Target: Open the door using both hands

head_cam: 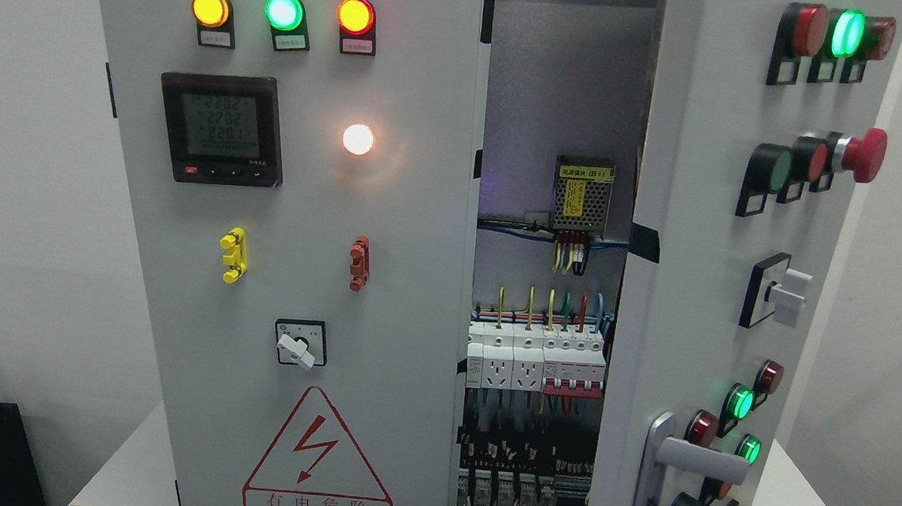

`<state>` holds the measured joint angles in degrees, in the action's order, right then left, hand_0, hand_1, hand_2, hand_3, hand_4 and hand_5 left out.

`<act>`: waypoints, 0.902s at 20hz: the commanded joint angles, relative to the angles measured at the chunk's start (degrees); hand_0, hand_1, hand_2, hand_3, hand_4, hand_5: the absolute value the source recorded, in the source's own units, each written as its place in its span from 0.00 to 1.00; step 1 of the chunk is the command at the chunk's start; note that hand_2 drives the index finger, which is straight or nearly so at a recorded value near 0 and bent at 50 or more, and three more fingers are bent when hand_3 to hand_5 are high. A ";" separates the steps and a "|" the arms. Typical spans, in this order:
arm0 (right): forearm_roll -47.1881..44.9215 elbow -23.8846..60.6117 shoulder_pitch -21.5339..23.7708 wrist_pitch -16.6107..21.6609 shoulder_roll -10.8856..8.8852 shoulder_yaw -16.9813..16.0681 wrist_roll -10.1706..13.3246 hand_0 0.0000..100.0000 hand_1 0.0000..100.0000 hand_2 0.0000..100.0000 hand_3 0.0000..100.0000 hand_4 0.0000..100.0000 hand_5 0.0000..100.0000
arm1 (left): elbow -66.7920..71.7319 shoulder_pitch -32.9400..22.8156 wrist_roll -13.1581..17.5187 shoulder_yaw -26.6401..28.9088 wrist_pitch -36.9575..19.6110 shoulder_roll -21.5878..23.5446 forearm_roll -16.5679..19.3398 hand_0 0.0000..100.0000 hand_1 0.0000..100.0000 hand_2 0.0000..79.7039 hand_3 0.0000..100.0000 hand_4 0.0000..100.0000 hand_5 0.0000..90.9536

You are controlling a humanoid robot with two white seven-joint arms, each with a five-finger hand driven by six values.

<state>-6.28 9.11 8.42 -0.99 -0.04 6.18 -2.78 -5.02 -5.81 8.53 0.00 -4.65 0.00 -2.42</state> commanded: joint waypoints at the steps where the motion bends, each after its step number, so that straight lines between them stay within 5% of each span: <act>1: 0.13 -0.49 -0.07 0.02 -1.55 -0.38 -0.56 0.00 0.00 0.00 0.00 0.00 0.00 | 0.01 0.01 0.00 -0.53 -0.01 -1.93 0.05 0.00 0.00 0.00 0.00 0.04 0.00; 8: 0.13 -0.76 0.19 0.02 -1.19 -0.38 -0.56 0.00 0.00 0.00 0.00 0.00 0.00 | -3.48 -2.09 0.00 -0.53 -0.01 -2.11 0.22 0.00 0.00 0.00 0.00 0.04 0.00; 13: 0.13 -0.84 0.28 0.02 -1.11 -0.38 -0.65 0.00 0.00 0.00 0.00 0.00 0.00 | -28.16 -14.47 0.00 -2.19 0.87 -0.45 2.33 0.00 0.00 0.00 0.00 0.04 0.00; 18: 0.13 -0.84 0.28 0.02 -1.11 -0.38 -0.65 0.00 0.00 0.00 0.00 0.00 0.00 | -49.60 -22.82 2.19 -5.35 2.37 5.00 -3.54 0.00 0.00 0.00 0.00 0.04 0.00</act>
<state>-6.16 8.50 8.64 -0.90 -0.01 5.88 -3.38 -23.38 -19.45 9.50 -1.56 -2.87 0.41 -2.01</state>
